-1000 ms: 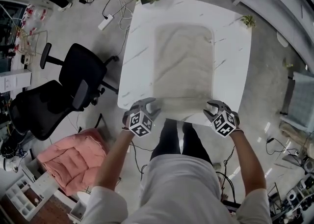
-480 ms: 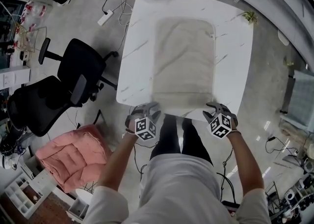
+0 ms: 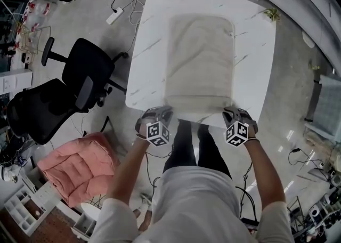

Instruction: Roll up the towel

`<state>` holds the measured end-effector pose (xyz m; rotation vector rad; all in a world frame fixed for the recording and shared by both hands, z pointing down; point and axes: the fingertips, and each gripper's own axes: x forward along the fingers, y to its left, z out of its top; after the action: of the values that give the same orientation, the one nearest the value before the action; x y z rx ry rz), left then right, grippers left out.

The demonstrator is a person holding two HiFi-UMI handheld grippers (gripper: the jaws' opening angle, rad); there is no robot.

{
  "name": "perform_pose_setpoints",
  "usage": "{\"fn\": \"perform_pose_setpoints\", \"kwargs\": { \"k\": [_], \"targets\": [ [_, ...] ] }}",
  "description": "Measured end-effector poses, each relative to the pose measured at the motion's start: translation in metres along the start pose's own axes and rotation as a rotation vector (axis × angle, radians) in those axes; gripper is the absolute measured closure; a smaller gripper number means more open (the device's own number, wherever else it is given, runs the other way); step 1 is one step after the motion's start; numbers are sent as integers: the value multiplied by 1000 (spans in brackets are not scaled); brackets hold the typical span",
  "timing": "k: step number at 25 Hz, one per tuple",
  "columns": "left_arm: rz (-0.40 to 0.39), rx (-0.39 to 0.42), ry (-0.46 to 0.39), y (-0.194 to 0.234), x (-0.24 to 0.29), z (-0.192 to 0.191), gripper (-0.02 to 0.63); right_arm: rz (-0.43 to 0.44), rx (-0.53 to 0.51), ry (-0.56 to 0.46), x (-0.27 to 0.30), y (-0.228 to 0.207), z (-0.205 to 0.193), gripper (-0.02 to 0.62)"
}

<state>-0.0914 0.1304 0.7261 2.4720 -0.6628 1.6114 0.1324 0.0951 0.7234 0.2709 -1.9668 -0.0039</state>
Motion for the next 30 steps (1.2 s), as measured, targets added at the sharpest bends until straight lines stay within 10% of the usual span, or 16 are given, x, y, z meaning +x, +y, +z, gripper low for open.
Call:
{"fn": "perform_pose_setpoints", "kwargs": {
  "k": [19,30],
  "targets": [
    [-182,-20,30,-71,-28,-17,546,201,91,28,-31,79,-12,551],
    [-410,-78,36,-48,-40,-3,543,292,225,14,-40,41,4,545]
  ]
}}
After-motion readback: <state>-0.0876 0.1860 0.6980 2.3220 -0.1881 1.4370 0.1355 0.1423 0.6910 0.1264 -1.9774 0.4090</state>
